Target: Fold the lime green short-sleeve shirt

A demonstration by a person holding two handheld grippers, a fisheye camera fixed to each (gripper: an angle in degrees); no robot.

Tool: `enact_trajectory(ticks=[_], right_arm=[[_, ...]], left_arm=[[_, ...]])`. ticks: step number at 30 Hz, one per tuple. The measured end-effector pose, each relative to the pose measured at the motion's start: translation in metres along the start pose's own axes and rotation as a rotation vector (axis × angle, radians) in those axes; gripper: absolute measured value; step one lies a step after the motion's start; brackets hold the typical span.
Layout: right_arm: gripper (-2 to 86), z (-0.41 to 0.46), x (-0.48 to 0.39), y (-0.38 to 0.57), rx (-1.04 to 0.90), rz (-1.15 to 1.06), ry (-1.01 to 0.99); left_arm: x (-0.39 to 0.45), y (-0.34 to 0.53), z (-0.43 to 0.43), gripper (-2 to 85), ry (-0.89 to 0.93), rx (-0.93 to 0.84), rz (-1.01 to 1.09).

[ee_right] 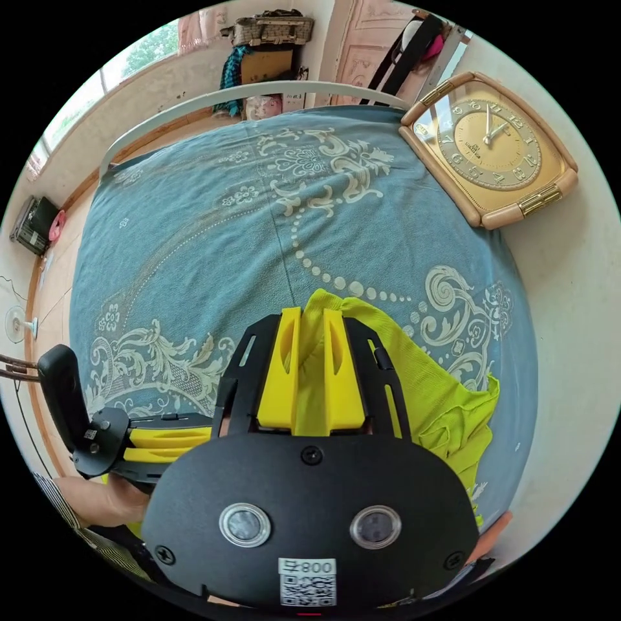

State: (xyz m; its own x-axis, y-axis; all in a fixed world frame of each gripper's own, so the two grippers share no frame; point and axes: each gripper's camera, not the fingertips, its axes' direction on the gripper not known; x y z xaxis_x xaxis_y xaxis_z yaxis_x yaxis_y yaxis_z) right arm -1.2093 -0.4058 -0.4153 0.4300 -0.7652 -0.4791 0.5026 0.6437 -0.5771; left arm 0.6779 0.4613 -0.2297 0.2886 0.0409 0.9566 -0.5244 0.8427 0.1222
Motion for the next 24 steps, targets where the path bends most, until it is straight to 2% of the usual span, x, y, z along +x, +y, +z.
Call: enact_trajectory(ticks=[7, 10, 16, 20, 24], right_arm=[[1.4, 0.004, 0.042, -0.015, -0.003, 0.035, -0.039], [0.7, -0.017, 0.091, -0.002, 0.084, 0.119, -0.203], [0.3, -0.060, 0.215, 0.089, 0.263, 0.304, -0.484], [0.3, -0.038, 0.272, 0.167, 0.261, 0.425, -0.549], [0.3, -0.002, 0.301, 0.211, 0.231, 0.514, -0.591]], left_arm=[[0.007, -0.002, 0.009, 2.1, -0.022, -0.002, 0.019], [0.023, -0.006, 0.011, 2.0, -0.056, -0.006, 0.076], [0.091, -0.014, 0.017, 2.0, -0.061, -0.007, 0.321], [0.128, -0.003, 0.045, 2.0, -0.122, -0.088, 0.449], [0.144, 0.003, 0.078, 2.0, -0.139, -0.179, 0.476]])
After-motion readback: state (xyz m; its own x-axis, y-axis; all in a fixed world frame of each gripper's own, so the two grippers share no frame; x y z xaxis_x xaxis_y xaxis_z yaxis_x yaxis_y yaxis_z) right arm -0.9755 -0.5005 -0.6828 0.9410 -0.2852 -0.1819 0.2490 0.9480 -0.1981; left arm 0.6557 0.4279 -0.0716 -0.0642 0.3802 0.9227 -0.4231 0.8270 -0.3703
